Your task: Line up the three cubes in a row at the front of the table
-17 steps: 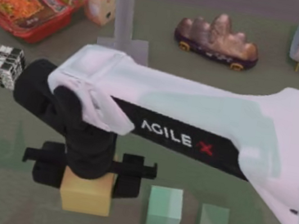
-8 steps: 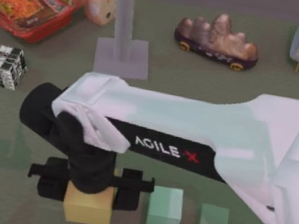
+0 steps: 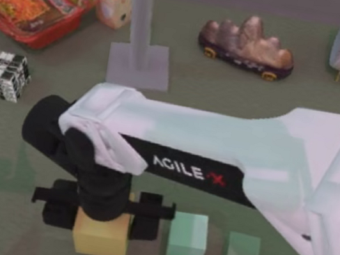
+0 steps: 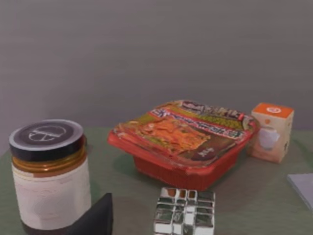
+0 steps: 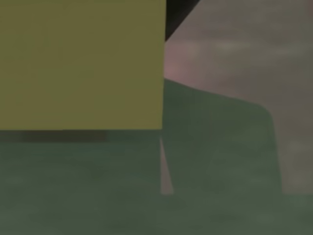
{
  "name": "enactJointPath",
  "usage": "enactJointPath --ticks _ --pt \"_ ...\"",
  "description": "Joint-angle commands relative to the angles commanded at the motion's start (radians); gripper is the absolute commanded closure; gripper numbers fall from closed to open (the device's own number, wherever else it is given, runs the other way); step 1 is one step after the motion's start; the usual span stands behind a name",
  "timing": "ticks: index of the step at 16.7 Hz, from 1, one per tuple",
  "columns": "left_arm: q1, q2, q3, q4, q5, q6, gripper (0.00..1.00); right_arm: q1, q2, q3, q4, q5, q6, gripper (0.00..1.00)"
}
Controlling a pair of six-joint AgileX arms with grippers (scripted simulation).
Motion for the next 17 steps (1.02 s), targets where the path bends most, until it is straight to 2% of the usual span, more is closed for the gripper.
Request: enactJointPath --ticks 4,5,14,17 --pt "0.0 0.0 0.0 0.0 0.0 0.0 0.0 0.0 0.0 0.0 0.0 0.0 0.0 0.02" --pt "0.0 0.0 0.0 0.0 0.0 0.0 0.0 0.0 0.0 0.0 0.0 0.0 0.0 0.0" --pt "0.0 0.0 0.0 0.0 0.0 0.0 0.0 -0.001 0.0 0.004 -0.004 0.0 0.0 0.0" --pt "0.0 0.0 0.0 0.0 0.0 0.0 0.0 0.003 -0.009 0.069 -0.076 0.0 0.002 0.0"
